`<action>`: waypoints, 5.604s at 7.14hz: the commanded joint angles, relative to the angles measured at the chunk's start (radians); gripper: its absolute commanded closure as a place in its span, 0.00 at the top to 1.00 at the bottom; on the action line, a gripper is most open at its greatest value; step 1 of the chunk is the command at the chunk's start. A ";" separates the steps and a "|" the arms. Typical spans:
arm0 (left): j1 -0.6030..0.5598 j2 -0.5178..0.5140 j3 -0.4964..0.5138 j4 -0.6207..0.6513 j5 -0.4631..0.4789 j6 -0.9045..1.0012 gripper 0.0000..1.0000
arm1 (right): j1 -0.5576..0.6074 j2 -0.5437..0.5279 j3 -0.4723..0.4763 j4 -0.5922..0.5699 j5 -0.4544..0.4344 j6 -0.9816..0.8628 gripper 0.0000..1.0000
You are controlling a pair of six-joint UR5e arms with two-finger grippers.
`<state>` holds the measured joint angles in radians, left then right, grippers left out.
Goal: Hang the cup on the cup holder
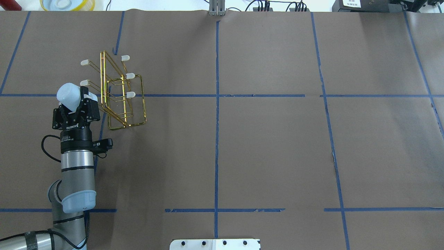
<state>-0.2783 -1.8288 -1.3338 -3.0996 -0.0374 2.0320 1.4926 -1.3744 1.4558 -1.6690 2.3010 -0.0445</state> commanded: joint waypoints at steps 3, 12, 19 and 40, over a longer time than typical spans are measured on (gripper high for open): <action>0.008 -0.003 0.001 -0.001 0.013 -0.001 1.00 | 0.000 0.000 0.000 0.000 0.000 0.000 1.00; -0.027 0.005 -0.200 -0.337 -0.123 0.013 1.00 | 0.000 0.000 0.000 0.000 0.000 0.000 1.00; -0.038 0.000 -0.206 -0.553 -0.151 -0.423 1.00 | 0.000 0.000 0.000 0.000 0.000 0.000 1.00; 0.255 0.040 -0.519 -0.528 -0.263 -1.564 1.00 | 0.001 0.000 0.002 0.000 0.000 0.000 1.00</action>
<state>-0.0370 -1.7891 -1.8528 -3.6279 -0.2698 0.4745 1.4941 -1.3744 1.4586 -1.6690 2.3010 -0.0445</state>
